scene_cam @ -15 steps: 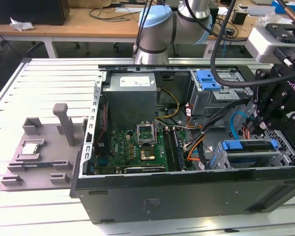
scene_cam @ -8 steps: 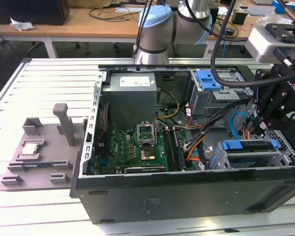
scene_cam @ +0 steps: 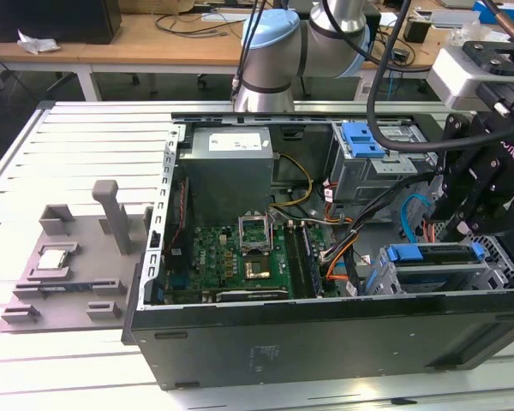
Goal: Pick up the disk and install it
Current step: 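Insert the first disk wire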
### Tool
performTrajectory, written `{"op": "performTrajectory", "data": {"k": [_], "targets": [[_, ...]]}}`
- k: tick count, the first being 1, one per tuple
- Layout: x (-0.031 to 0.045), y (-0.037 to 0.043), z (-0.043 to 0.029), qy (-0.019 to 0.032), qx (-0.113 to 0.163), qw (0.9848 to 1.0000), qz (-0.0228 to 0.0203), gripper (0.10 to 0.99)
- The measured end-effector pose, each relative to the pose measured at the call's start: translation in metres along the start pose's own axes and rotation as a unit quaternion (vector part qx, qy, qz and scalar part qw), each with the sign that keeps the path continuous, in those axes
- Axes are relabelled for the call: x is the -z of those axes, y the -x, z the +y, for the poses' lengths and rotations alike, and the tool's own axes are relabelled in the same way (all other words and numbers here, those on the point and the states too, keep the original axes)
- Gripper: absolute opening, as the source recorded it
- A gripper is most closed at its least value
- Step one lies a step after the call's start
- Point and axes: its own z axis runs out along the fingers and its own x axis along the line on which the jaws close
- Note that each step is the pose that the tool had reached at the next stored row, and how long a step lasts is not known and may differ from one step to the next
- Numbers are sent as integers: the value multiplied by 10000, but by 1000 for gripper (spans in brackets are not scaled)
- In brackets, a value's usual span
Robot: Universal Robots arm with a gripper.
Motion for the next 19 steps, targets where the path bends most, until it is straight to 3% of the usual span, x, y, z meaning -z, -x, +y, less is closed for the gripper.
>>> {"op": "performTrajectory", "data": {"k": [1,2,5,10,12,19], "targets": [[0,0,0,0,0,10000,0,420],[-1,2,-11,0,0,10000,-1,420],[4,27,-161,1,7,10000,0,420],[8,65,-318,2,14,10000,0,420],[10,94,-412,3,20,10000,1,420],[14,151,-574,4,33,10000,1,420]]}}
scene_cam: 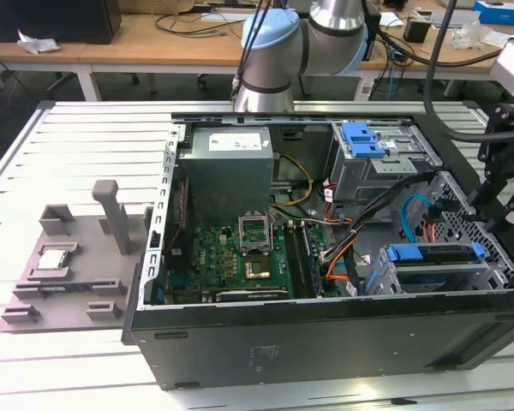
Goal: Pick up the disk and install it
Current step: 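Insert the first disk wire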
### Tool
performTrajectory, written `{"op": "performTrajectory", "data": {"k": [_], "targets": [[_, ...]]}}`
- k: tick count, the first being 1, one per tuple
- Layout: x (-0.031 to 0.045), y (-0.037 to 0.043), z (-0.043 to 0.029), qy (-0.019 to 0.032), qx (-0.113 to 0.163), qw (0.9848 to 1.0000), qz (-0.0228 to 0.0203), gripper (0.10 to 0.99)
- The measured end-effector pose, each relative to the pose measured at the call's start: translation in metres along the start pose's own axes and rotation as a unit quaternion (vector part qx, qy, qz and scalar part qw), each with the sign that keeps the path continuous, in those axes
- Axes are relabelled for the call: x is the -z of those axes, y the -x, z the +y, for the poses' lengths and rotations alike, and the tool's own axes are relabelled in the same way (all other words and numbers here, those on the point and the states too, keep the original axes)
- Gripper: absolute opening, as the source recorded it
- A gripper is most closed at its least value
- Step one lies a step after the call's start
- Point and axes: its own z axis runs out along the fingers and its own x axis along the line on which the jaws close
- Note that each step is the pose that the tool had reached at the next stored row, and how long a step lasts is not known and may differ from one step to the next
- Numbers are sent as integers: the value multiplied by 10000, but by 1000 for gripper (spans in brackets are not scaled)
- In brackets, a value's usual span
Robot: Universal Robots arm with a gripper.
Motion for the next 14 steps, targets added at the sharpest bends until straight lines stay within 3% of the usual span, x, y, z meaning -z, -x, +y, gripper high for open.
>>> {"op": "performTrajectory", "data": {"k": [5,12,14], "targets": [[2,48,-147,0,6,10000,1,420],[-17,108,-204,1,7,10000,1,420],[-24,193,-219,1,8,10000,2,420]]}}
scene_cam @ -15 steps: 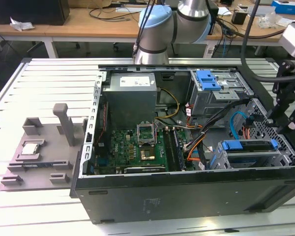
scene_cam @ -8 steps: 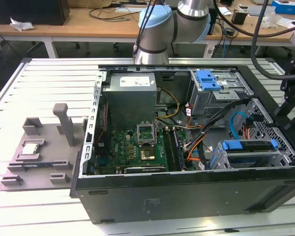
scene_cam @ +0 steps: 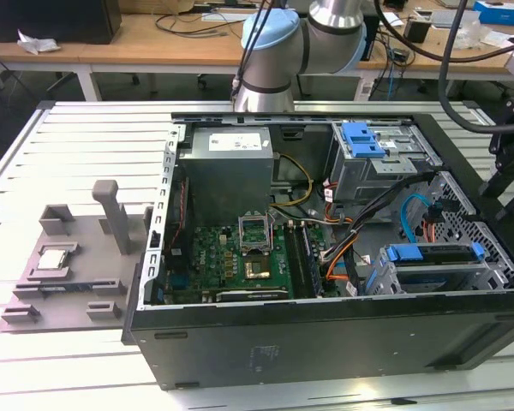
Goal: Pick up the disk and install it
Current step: 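Insert the first disk wire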
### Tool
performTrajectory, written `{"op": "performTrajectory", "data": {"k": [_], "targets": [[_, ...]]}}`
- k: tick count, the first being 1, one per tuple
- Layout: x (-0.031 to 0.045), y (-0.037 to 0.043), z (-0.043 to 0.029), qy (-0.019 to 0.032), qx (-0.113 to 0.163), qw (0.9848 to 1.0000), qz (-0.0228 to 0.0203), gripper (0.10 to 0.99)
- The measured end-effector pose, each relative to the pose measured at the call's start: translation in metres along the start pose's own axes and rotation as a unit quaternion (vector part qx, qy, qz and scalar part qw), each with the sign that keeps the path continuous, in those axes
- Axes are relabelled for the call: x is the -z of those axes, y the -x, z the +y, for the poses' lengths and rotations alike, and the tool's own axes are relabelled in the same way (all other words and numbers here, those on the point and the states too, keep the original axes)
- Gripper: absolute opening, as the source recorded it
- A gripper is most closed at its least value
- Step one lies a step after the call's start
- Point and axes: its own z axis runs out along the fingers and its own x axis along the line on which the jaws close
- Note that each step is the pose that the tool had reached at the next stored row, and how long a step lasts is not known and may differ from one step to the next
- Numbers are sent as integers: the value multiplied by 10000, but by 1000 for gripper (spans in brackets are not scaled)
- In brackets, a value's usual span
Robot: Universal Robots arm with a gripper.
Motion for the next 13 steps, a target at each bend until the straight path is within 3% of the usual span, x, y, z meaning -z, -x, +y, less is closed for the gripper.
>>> {"op": "performTrajectory", "data": {"k": [5,7,11,13], "targets": [[-11,111,-26,0,3,10000,1,420],[-27,129,-20,0,1,10000,30,420],[-88,196,141,-1,0,10000,68,420],[-131,232,172,0,0,10000,81,420]]}}
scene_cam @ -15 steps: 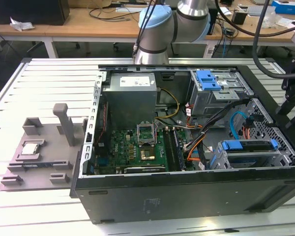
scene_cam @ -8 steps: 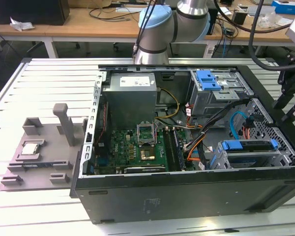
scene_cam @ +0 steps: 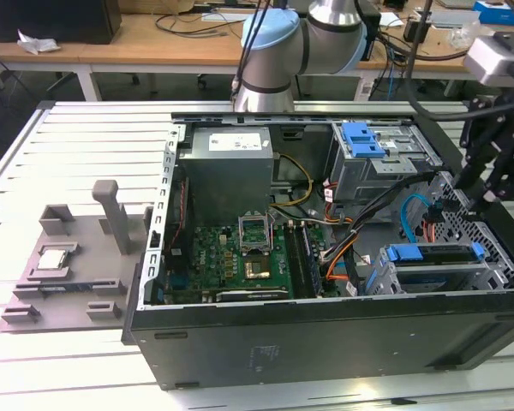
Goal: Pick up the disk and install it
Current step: 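Insert the first disk wire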
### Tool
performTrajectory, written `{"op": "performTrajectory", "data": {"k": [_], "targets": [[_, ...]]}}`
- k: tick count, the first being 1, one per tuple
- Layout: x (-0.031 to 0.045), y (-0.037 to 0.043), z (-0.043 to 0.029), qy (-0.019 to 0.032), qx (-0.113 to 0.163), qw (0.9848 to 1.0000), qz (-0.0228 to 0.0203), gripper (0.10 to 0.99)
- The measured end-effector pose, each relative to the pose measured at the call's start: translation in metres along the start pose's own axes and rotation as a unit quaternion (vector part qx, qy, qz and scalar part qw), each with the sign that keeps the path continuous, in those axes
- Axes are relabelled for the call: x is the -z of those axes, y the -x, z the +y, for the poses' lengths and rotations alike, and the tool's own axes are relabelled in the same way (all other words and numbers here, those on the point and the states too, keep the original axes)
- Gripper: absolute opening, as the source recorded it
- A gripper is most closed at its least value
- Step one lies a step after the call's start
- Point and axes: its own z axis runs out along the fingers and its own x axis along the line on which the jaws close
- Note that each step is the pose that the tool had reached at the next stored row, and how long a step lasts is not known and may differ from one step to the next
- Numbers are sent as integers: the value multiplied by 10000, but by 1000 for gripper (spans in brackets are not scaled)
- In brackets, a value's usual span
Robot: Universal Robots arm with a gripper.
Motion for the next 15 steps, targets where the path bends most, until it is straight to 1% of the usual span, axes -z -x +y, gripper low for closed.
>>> {"op": "performTrajectory", "data": {"k": [3,6,8,10,14,15], "targets": [[-63,46,37,0,-1,10000,14,420],[-122,56,58,0,-1,10000,40,420],[-157,56,86,0,-2,10000,57,420],[-171,55,107,0,-2,10000,65,420],[-171,55,107,0,-1,10000,66,420],[-171,55,107,0,-1,10000,66,404]]}}
